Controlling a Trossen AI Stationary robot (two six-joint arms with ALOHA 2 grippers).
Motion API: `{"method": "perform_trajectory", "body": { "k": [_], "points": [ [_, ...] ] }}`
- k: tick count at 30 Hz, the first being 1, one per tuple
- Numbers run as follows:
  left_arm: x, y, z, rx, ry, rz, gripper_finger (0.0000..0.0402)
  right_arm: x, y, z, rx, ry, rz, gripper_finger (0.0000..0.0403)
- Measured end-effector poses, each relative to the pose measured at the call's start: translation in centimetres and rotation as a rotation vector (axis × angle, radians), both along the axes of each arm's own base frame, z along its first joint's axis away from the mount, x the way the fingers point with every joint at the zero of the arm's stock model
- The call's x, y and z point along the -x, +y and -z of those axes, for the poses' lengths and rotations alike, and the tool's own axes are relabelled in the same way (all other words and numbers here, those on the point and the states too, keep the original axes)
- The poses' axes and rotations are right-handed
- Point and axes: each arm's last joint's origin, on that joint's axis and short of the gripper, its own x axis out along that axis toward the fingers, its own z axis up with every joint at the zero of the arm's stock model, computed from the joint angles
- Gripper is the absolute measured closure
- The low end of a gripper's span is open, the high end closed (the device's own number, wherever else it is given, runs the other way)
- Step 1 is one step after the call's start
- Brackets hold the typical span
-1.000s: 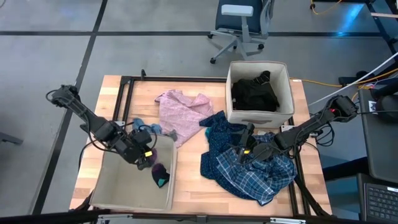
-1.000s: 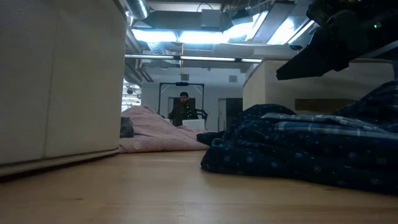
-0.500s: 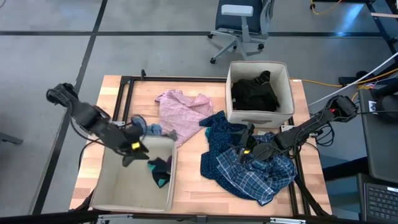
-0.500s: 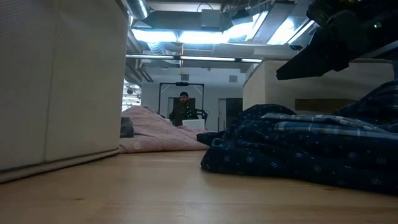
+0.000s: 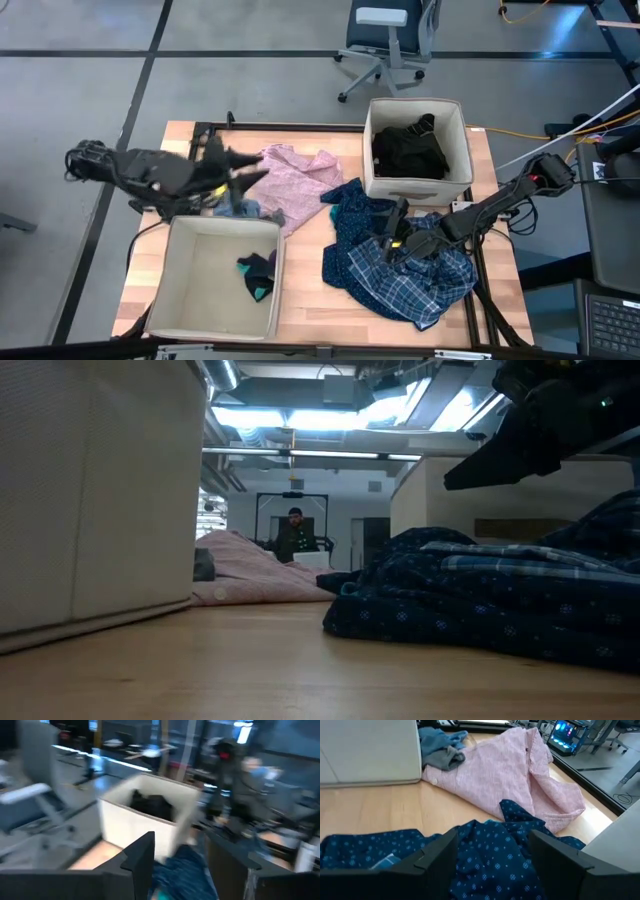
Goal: Sort clothes
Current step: Put the gray sock into the bottom white laundry organizer
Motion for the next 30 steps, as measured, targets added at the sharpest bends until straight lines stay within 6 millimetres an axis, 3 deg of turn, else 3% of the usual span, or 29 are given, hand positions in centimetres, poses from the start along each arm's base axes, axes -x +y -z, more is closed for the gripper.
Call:
{"method": "perform_trajectory", "body": {
  "k": [4, 10, 17, 22, 30],
  "points": [
    [-2.4, 2.6, 1.1, 0.012, 0.063, -0.084, 0.0243, -0.2, 0.1, 0.7, 0.014, 0.028, 0.0, 0.0159],
    [-6.7, 6.7, 4.0, 0.185, 0.184, -0.027, 0.0243, -0.4, 0.2, 1.2, 0.024, 0.046, 0.0, 0.0159],
    [-11.0, 10.6, 8.4, 0.42, 0.503, 0.017, 0.0243, -0.4, 0.2, 1.2, 0.024, 0.044, 0.001, 0.0159],
    [-12.4, 11.9, 10.9, 0.516, 0.763, -0.042, 0.0243, -0.4, 0.2, 1.2, 0.023, 0.043, 0.001, 0.0159],
    [-13.8, 11.9, 14.6, 0.615, 0.974, -0.013, 0.0243, -0.4, 0.2, 1.1, 0.022, 0.041, 0.001, 0.0159]
  ]
}}
